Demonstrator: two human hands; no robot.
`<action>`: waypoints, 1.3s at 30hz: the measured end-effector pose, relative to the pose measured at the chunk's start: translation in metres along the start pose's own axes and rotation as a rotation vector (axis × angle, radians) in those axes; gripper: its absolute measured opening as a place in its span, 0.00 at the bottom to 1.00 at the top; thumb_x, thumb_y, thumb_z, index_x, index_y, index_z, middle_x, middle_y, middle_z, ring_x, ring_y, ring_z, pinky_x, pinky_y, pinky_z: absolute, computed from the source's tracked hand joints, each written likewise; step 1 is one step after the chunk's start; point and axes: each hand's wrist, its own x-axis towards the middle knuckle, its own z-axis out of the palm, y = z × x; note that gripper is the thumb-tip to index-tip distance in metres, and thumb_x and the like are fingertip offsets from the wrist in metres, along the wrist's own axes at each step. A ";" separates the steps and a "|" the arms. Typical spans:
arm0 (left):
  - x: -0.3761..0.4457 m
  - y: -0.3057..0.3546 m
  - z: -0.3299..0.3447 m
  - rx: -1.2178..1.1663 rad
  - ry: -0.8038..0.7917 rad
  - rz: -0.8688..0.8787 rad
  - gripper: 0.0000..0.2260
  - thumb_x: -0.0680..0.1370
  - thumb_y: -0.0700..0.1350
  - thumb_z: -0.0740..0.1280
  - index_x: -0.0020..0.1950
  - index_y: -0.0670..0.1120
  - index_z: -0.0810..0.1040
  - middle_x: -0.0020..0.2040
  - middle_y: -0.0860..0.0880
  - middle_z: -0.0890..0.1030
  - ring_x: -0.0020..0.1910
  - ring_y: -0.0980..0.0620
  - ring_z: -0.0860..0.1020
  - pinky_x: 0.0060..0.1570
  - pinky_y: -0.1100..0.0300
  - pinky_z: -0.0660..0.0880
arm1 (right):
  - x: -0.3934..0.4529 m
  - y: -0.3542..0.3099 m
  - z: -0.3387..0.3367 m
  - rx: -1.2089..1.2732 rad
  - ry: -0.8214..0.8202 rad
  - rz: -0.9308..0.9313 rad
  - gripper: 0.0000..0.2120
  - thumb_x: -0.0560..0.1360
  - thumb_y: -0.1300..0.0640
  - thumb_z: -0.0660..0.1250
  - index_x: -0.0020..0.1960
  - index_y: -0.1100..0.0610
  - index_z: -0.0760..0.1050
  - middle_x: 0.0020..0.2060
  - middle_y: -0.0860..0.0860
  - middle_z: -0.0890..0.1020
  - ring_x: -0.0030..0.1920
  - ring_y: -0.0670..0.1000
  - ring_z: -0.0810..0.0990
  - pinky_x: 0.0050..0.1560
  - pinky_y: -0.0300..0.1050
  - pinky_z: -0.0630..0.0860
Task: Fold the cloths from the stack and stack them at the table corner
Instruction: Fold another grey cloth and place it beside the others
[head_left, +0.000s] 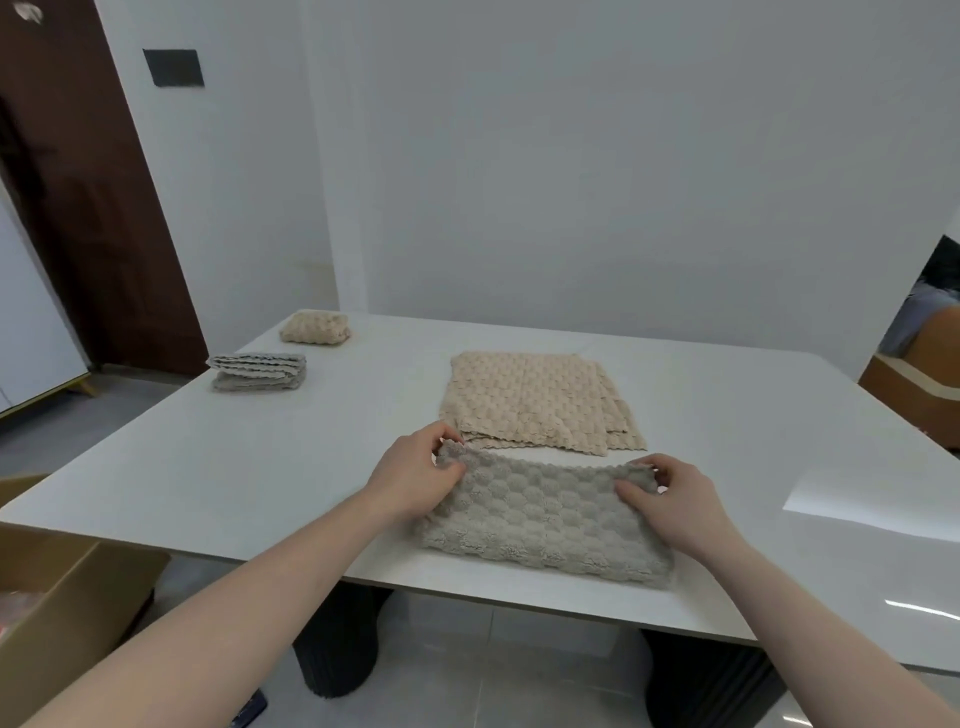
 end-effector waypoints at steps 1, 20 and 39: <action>0.002 -0.001 0.003 0.026 -0.010 -0.008 0.11 0.76 0.50 0.69 0.58 0.60 0.77 0.45 0.55 0.79 0.34 0.56 0.78 0.43 0.57 0.76 | 0.002 0.002 0.002 -0.015 -0.001 0.012 0.10 0.71 0.50 0.77 0.51 0.46 0.81 0.45 0.48 0.83 0.45 0.46 0.81 0.44 0.42 0.73; -0.032 0.033 0.054 0.470 -0.394 0.228 0.34 0.80 0.71 0.48 0.84 0.61 0.47 0.85 0.56 0.44 0.83 0.51 0.39 0.81 0.46 0.38 | -0.034 0.013 0.033 -0.526 -0.231 -0.157 0.30 0.84 0.37 0.51 0.83 0.44 0.51 0.83 0.43 0.53 0.83 0.46 0.48 0.82 0.51 0.45; -0.031 0.024 0.071 0.462 -0.298 0.187 0.36 0.78 0.71 0.48 0.84 0.61 0.47 0.85 0.55 0.46 0.83 0.52 0.40 0.81 0.45 0.36 | -0.027 0.014 0.033 -0.615 -0.272 -0.160 0.36 0.79 0.32 0.43 0.84 0.43 0.45 0.83 0.41 0.48 0.82 0.44 0.42 0.82 0.58 0.40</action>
